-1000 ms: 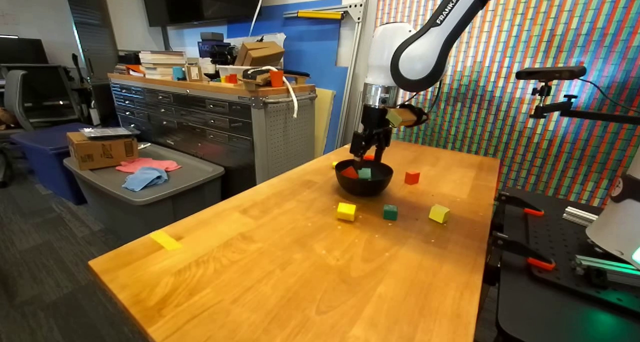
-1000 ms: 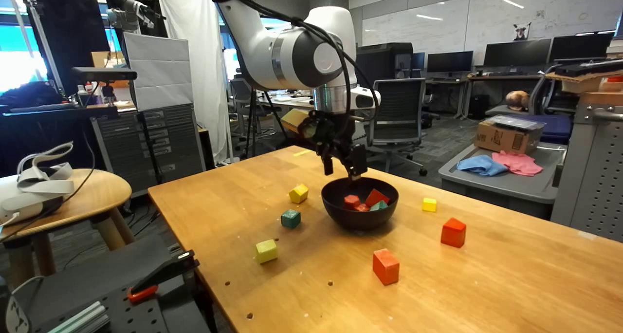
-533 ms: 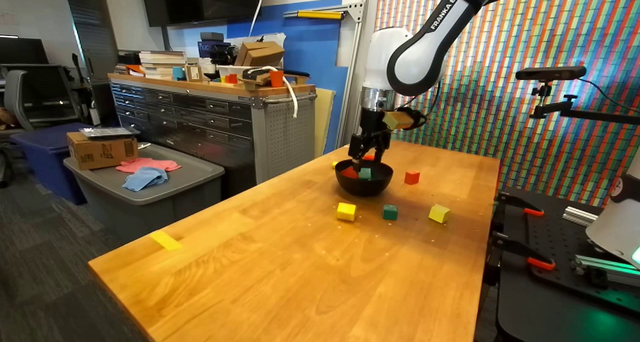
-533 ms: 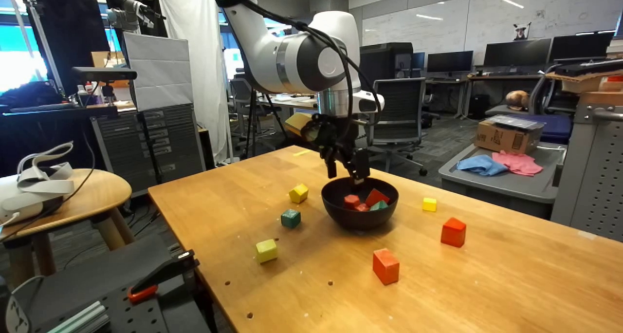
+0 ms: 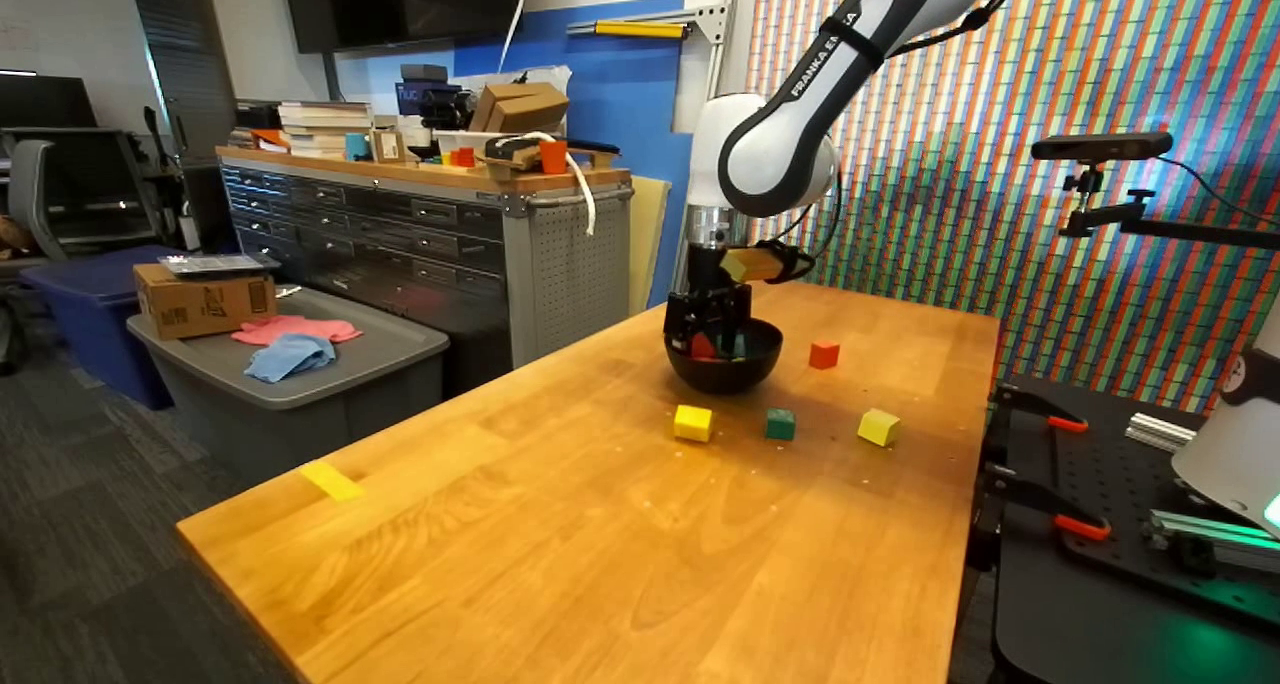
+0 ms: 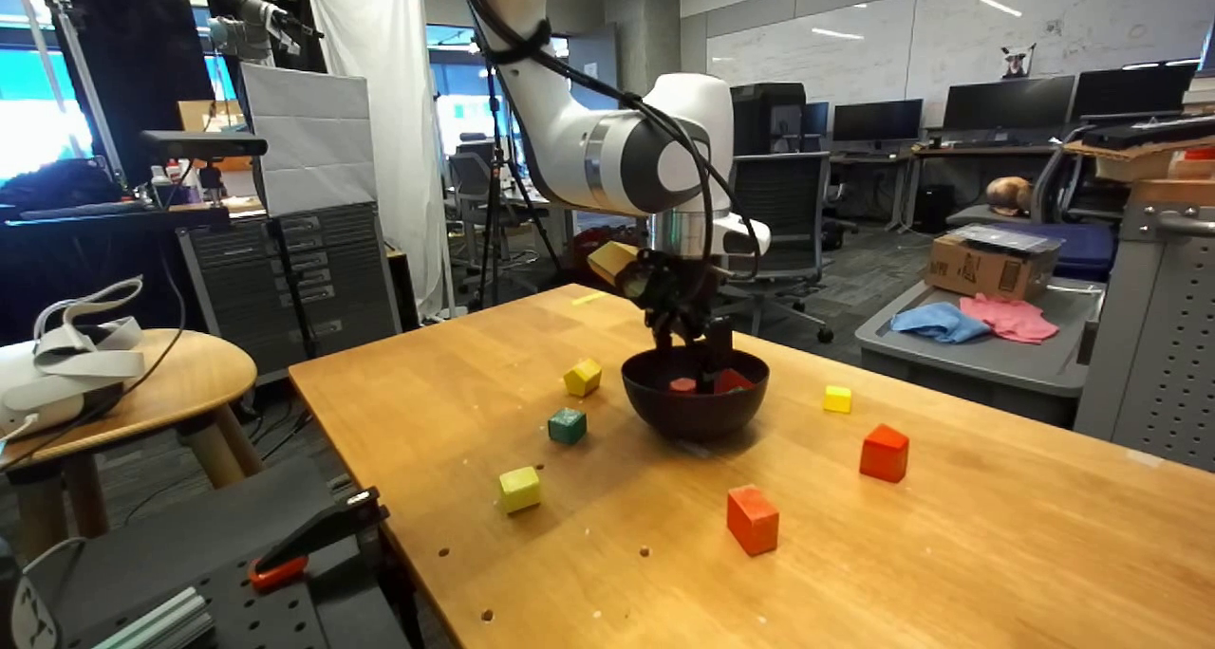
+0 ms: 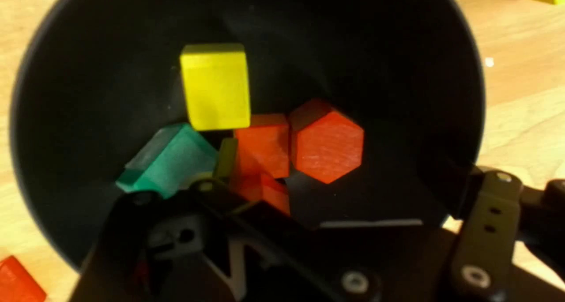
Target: Take the blocks from the black bowl one at a time and place them on the table
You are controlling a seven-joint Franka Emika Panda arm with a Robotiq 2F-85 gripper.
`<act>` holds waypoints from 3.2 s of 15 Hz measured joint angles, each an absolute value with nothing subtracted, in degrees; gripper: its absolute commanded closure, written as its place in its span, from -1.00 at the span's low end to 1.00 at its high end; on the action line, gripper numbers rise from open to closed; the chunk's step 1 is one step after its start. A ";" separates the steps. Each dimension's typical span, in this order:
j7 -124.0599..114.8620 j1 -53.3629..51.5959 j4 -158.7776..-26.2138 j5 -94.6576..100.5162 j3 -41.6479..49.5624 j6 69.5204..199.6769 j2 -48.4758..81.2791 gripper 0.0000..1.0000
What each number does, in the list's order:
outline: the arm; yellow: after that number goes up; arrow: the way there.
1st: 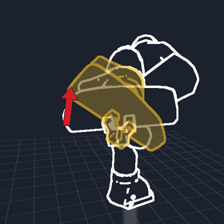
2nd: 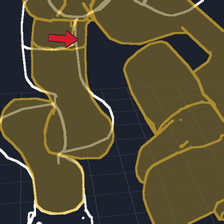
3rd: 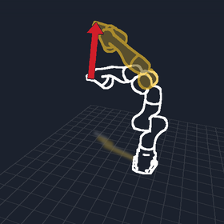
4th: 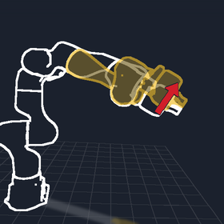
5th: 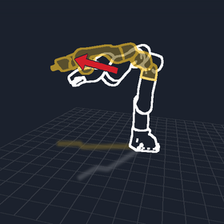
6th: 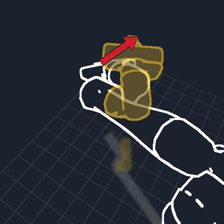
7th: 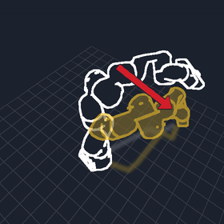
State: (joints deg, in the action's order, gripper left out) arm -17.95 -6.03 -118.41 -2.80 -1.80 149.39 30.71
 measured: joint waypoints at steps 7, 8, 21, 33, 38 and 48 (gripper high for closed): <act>-18.85 -6.01 -112.49 -3.78 -1.00 146.27 35.71 -0.22; -19.08 -5.99 -112.14 -3.99 -0.90 145.65 36.00 -0.19; -23.92 -8.60 -111.84 -3.59 2.16 142.58 35.71 0.06; -21.98 -10.55 -124.42 2.95 0.72 147.21 14.35 0.06; -16.22 -11.71 -122.14 2.95 -5.48 149.53 16.98 0.06; -9.72 -14.79 -100.53 3.66 -6.56 149.31 43.52 0.06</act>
State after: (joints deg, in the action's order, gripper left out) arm -9.72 -14.79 -100.53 3.66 -6.56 149.31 43.52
